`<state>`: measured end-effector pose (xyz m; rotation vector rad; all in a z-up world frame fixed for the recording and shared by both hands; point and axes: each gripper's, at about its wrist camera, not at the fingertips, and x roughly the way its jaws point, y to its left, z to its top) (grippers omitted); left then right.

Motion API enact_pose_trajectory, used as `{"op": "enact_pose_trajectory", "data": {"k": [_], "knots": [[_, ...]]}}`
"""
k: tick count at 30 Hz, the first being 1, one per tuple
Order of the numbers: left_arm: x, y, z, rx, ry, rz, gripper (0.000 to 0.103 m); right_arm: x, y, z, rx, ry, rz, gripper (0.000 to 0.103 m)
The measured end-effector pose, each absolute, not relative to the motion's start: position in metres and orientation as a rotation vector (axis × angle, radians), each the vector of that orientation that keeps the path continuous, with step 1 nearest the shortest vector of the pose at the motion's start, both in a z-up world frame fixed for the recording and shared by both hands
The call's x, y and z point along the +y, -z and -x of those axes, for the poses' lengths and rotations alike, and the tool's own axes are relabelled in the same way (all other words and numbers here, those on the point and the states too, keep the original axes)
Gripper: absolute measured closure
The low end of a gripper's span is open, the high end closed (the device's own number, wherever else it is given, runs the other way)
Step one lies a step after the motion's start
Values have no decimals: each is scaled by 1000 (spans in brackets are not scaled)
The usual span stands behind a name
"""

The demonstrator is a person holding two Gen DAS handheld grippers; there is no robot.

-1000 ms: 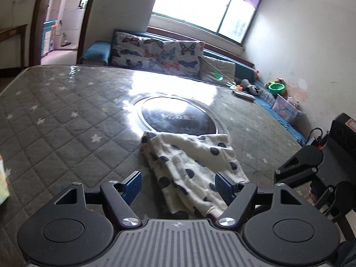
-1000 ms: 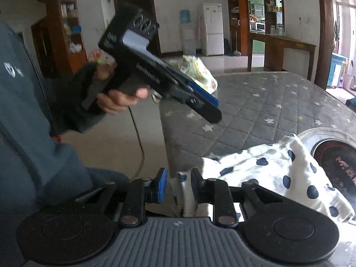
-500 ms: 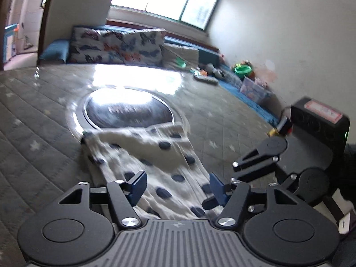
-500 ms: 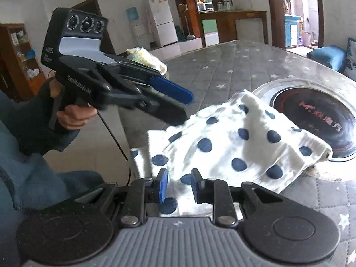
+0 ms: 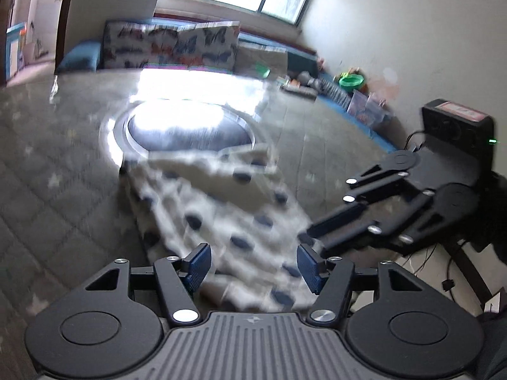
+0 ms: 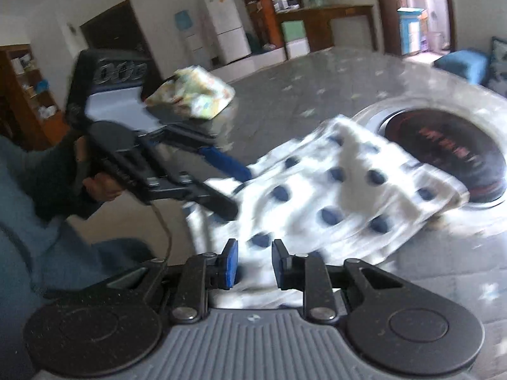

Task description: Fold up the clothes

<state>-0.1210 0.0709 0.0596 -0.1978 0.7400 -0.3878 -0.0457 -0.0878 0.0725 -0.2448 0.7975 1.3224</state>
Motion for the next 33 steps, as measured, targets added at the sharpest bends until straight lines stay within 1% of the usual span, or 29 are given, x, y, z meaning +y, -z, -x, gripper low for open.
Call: {"op": "enact_pose_trajectory", "data": {"k": [2,4,9,12,17,19,24,27,33], "knots": [[65,-71,119,716,416,197,39,-91,-79,34,773,-1275,235,80],[56,-69,111,718,446,187,40,-90,-80,20,752,-1210,241,80],[37,-42,96,801,490,172,40,-79,-72,-12,732,-1098,217,80],[37,-34,95,825,495,178,40,-71,-60,-29,744,-1061,183,80],[39,-23,95,860,499,190,39,-61,-36,-51,783,-989,220,80],[41,-19,97,864,499,199,39,-61,-29,-59,769,-952,251,80],[43,-20,101,861,505,208,38,-66,-42,-70,737,-937,197,80],[43,-19,100,862,506,210,38,-61,-45,-73,715,-911,238,80],[43,-16,102,862,501,228,38,-46,-27,-90,722,-857,324,79]]}}
